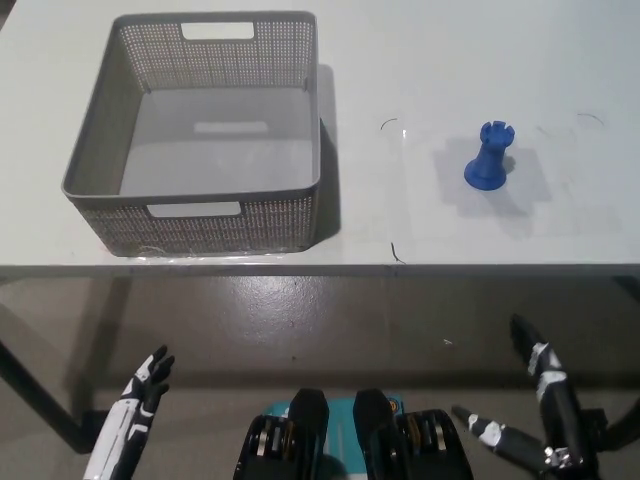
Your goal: Use the right hand to pick up a chess pieces and put it into a container on the left hand side
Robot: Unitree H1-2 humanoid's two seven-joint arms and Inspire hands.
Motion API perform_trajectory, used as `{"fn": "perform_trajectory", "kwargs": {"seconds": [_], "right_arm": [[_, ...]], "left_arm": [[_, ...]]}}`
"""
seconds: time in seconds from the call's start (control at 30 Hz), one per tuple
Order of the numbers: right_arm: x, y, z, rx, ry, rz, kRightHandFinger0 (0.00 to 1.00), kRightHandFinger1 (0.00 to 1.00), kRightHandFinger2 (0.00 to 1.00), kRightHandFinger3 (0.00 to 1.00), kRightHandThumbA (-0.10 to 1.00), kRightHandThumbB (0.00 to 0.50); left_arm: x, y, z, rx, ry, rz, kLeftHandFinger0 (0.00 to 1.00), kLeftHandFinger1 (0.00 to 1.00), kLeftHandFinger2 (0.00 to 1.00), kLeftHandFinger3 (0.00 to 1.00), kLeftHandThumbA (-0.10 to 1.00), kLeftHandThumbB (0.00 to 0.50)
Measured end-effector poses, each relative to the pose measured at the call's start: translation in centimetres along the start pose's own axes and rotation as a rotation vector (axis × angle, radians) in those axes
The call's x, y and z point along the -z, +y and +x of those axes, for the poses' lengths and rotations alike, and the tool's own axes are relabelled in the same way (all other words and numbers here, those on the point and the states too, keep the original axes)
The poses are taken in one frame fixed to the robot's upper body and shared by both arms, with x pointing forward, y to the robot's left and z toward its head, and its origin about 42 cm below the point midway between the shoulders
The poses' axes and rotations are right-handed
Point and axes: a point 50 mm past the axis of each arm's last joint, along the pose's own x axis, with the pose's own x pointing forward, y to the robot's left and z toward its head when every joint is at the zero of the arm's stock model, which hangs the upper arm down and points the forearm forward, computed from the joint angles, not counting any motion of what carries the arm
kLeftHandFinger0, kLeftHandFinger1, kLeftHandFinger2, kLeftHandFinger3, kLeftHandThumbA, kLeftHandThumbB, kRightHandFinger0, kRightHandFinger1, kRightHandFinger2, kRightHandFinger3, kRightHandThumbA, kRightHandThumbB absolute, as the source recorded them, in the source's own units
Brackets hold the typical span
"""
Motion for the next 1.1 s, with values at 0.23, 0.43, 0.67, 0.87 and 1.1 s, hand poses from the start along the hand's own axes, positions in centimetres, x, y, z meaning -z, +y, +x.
{"fn": "perform_trajectory", "kwargs": {"seconds": [0.23, 0.43, 0.67, 0.87, 1.1], "right_arm": [[-3.8, -1.3, 2.5, 0.055, -0.155, -0.083, 1.0, 1.0, 1.0, 1.0, 1.0, 0.315], [-6.0, -2.0, 6.6, 0.074, -0.235, -0.139, 1.0, 1.0, 1.0, 1.0, 1.0, 0.309], [-8.1, -2.8, 11.9, 0.086, -0.244, -0.182, 1.0, 1.0, 1.0, 1.0, 1.0, 0.326], [-8.3, -3.9, 17.5, 0.079, -0.169, -0.218, 1.0, 1.0, 1.0, 1.0, 1.0, 0.315], [-8.6, -4.8, 24.4, 0.078, -0.059, -0.231, 1.0, 1.0, 1.0, 1.0, 1.0, 0.382]], "left_arm": [[-0.6, -1.2, 0.0, 0.079, -0.021, 0.0, 1.0, 1.0, 1.0, 1.0, 1.0, 0.486], [-0.6, -1.4, 0.0, 0.121, -0.022, 0.009, 1.0, 1.0, 1.0, 1.0, 1.0, 0.417], [-0.5, -1.6, -0.1, 0.135, -0.021, 0.01, 1.0, 1.0, 1.0, 1.0, 1.0, 0.404], [-0.5, -1.5, -0.1, 0.134, -0.021, 0.013, 1.0, 1.0, 1.0, 1.0, 1.0, 0.401], [-0.6, -1.4, 0.1, 0.132, -0.026, 0.014, 1.0, 1.0, 1.0, 1.0, 1.0, 0.419]]}}
